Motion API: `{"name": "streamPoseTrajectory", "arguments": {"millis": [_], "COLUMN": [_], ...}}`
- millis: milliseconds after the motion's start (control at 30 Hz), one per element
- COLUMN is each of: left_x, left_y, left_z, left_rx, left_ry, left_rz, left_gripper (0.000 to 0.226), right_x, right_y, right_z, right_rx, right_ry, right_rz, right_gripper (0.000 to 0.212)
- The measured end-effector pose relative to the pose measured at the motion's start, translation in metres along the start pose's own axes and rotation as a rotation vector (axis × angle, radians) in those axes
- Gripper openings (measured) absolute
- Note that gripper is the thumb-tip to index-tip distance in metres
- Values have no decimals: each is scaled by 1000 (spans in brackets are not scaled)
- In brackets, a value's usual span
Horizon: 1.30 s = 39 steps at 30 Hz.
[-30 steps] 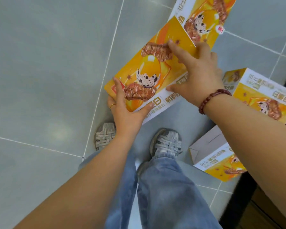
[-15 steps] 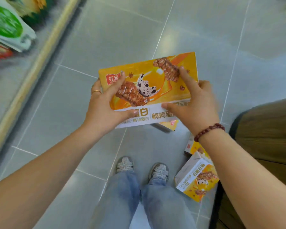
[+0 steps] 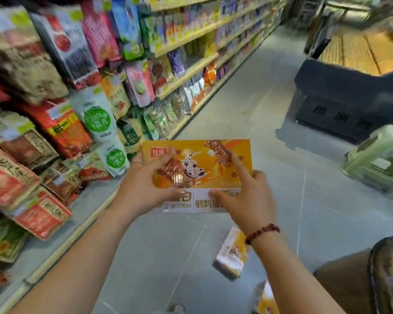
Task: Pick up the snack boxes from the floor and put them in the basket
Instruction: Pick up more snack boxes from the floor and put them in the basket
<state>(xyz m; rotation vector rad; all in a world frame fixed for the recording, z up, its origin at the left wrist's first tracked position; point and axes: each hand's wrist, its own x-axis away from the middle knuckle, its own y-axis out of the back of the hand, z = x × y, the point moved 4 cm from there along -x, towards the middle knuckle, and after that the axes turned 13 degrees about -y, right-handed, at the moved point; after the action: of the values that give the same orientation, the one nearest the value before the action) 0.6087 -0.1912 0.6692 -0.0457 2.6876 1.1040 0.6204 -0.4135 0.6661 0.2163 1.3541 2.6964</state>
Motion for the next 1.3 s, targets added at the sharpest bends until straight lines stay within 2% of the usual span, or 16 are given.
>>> {"name": "streamPoseTrajectory", "arguments": {"millis": [200,300,600,767,900,1067,1300], "left_x": [27,51,179,284,364,479,636], "left_y": [46,60,105,129,144,171,215], "left_z": [-45,-53,-66,-72,-76,-71,-59], "left_rx": [-48,-69,-261,-365,-389,-455,-503], "left_ry": [3,74,368,552,638,784,932], "left_rz": [-248,-326,-609,-767,-917,-1006,-1109], "left_gripper": [87,87,84,81,78,77,76], "right_x": [4,12,77,158,231,342,506], "right_y": [40,49,4,-34,-60,-100,-160], "right_z": [42,58,117,149,172,198,231], "right_rx": [13,0,-21,-42,-42,16,91], "right_ry": [225,339,664,862,1010,1136,1314], "right_rz": [-52,-29,254,455,532,669,755], "right_gripper": [87,86,86,87,88,87,88]}}
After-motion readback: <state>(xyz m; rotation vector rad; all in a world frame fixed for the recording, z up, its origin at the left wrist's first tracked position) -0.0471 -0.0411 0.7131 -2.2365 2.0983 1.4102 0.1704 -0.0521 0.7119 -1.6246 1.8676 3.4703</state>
